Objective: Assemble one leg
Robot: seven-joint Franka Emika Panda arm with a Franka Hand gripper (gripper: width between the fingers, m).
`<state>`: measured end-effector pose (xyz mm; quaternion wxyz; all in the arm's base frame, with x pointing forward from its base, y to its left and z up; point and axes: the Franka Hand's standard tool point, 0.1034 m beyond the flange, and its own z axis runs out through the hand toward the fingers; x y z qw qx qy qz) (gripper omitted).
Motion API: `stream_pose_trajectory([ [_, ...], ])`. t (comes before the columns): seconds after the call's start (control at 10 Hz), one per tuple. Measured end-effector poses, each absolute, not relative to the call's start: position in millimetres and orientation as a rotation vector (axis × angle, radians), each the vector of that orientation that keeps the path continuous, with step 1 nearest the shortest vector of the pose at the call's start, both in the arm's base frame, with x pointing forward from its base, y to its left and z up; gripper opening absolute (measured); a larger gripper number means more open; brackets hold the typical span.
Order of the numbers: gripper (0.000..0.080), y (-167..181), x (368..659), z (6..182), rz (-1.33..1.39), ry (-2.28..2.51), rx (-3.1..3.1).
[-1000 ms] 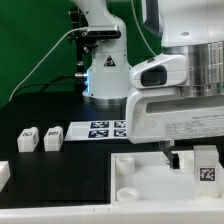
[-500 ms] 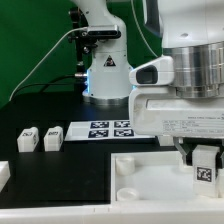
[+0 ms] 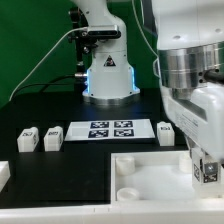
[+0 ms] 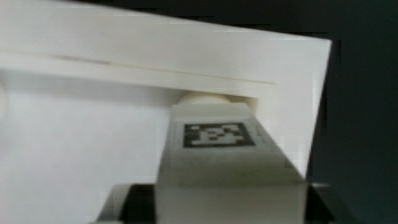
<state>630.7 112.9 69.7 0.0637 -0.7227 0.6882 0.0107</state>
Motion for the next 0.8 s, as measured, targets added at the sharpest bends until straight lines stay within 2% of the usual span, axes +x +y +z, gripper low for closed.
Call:
stream_pose_trajectory([
  [0.1, 0.0294, 115.2, 630.5, 69.4, 0.065, 2.253, -1.989],
  [0.4, 0.0294, 116.6, 630.4, 69.5, 0.065, 2.253, -1.984],
  [0.5, 0.037, 117.1, 630.2, 69.2, 0.065, 2.243, -1.996],
  [0.6, 0.037, 117.5, 630.6, 68.7, 0.033, 2.039, -2.205],
  [0.7, 0.0562, 118.7, 631.8, 70.6, 0.021, 1.85, -2.364],
  [0.8, 0.0622, 120.2, 632.9, 71.4, -0.005, 1.617, -2.524],
])
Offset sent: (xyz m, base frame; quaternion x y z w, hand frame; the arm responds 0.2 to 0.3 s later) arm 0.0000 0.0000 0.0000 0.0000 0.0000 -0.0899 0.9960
